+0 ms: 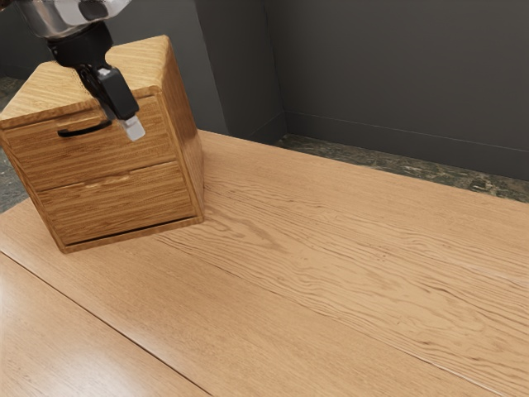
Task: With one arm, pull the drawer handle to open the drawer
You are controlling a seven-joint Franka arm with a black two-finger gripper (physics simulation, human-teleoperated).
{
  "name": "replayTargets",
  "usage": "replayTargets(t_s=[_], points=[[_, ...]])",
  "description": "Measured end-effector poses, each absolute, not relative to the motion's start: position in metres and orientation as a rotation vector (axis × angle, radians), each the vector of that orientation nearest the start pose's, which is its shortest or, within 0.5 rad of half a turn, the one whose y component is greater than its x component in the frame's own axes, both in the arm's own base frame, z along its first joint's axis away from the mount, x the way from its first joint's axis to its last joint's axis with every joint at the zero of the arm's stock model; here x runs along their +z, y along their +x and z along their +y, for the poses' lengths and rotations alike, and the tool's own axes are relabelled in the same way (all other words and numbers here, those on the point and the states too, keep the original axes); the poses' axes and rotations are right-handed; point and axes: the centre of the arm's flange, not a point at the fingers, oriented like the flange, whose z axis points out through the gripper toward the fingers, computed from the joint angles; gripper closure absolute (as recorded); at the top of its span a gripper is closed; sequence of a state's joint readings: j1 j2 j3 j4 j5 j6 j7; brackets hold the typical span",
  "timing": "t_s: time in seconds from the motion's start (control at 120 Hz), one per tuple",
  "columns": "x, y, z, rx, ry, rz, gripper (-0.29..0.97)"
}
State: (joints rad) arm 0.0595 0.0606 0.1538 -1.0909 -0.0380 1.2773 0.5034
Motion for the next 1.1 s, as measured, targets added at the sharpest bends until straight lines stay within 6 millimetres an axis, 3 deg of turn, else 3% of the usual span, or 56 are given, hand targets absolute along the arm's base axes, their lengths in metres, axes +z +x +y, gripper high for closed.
replayTargets(t_s=[0.25, 0.35, 0.467, 0.558, 0.683, 0.733, 0.817, 0.883, 1.017, 1.1], points=[[0.751, 0.529, 0.092, -0.113, -3.093, 0.654, 0.00], [0.761, 0.508, 0.089, -0.117, -3.089, 0.722, 0.00], [0.731, 0.500, 0.100, 0.015, -2.998, 0.832, 0.01], [0.706, 0.492, 0.123, 0.034, -2.876, 0.935, 0.00], [0.687, 0.463, 0.240, -0.058, -2.812, 0.854, 0.00], [0.684, 0.461, 0.268, -0.090, -2.784, 0.857, 0.00], [0.687, 0.474, 0.273, -0.139, -2.701, 0.963, 0.00], [0.695, 0.501, 0.277, -0.161, -2.614, 1.035, 0.02], [0.701, 0.534, 0.270, -0.179, -2.488, 1.175, 0.17], [0.704, 0.542, 0.280, -0.173, -2.438, 1.207, 0.23]])
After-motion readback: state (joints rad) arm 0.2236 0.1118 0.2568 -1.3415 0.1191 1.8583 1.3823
